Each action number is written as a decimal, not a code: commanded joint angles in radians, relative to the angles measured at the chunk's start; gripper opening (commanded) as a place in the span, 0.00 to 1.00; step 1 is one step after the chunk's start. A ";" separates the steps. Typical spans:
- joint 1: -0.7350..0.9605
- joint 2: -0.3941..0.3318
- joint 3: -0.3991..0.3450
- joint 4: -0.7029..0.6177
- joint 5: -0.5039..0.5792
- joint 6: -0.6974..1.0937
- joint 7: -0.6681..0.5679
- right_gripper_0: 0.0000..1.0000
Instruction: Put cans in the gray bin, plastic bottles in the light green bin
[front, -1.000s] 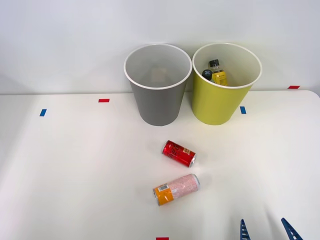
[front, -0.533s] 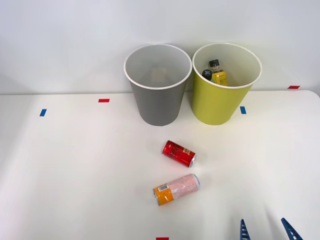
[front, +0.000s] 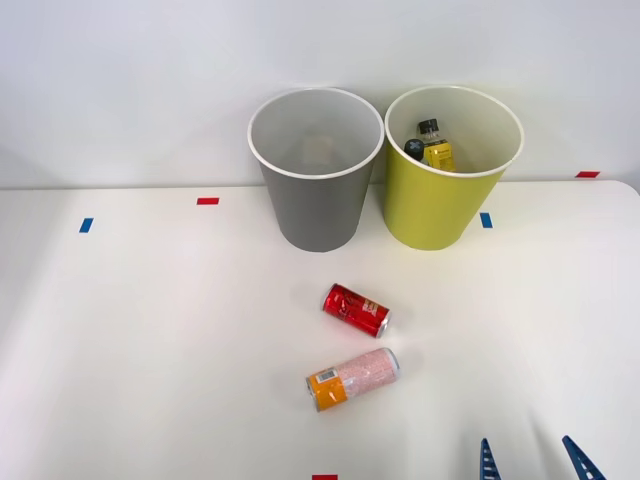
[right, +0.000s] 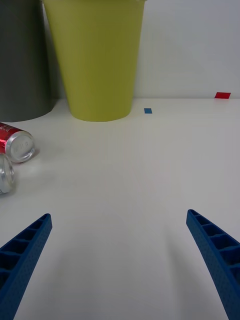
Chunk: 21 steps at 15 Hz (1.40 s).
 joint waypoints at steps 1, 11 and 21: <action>0.000 0.000 0.000 0.000 0.000 0.000 0.000 0.94; -0.051 -0.161 0.066 -0.152 -0.025 0.252 0.043 0.91; -0.341 -0.541 0.207 -0.681 -0.190 1.192 -0.124 0.91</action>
